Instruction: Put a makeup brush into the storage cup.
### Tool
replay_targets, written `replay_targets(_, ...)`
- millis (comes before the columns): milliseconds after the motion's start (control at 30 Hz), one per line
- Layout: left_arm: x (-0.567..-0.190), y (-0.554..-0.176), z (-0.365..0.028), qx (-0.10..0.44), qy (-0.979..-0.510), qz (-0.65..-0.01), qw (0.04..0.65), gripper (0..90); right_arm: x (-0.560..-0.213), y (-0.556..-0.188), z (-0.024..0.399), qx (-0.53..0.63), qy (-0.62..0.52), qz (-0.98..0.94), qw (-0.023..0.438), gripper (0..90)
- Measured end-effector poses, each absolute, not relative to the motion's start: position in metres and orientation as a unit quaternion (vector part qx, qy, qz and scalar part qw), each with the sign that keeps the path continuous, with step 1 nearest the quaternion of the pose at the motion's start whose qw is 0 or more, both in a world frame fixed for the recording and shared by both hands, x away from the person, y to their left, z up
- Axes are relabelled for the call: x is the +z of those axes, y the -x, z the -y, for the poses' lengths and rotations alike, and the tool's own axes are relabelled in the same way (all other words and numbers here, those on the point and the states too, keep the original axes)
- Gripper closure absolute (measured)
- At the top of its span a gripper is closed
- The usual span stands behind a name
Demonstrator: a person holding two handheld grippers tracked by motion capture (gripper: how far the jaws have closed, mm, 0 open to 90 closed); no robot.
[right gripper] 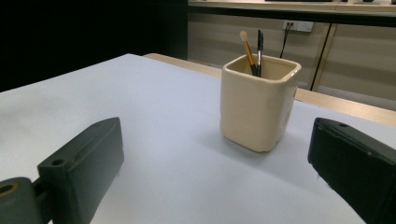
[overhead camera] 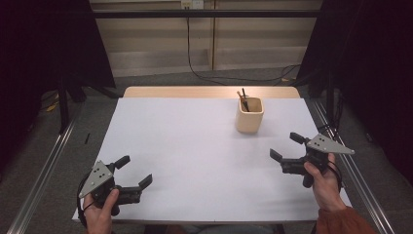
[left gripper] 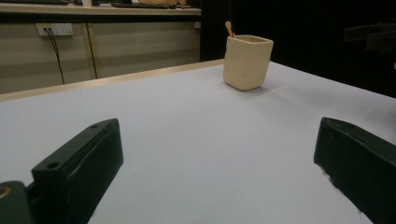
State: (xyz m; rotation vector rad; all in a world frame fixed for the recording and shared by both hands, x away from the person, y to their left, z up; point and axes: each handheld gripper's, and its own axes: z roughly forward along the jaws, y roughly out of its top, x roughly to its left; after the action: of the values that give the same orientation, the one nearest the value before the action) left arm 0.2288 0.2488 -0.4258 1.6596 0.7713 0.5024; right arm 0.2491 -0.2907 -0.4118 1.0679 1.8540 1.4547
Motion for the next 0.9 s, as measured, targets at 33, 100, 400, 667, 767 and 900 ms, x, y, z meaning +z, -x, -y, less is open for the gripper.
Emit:
replay_targets(33,-0.426,-0.229,-0.249,0.214,-0.709,-0.331,0.584,1.2,-0.413,-0.246,0.292,0.540,-0.399,-0.689,0.274,2.6)
replay_targets(100,-0.426,-0.229,-0.249,0.213,-0.708,-0.331,0.586,1.3,-0.416,-0.241,0.294,0.541,-0.402,-0.688,0.271,2.5)
replay_targets(400,-0.426,-0.227,-0.249,0.214,-0.705,-0.334,0.587,1.2,-0.422,-0.221,0.301,0.539,-0.414,-0.679,0.277,2.4)
replay_targets(667,-0.424,-0.222,-0.253,0.223,-0.703,-0.334,0.586,1.2,-0.428,-0.202,0.306,0.527,-0.418,-0.677,0.297,2.2)
replay_targets(767,-0.424,-0.220,-0.255,0.222,-0.703,-0.335,0.587,1.2,-0.432,-0.199,0.308,0.520,-0.423,-0.678,0.302,2.0)
replay_targets(900,-0.424,-0.219,-0.258,0.224,-0.698,-0.341,0.589,1.0,-0.435,-0.198,0.308,0.520,-0.422,-0.680,0.297,2.0)
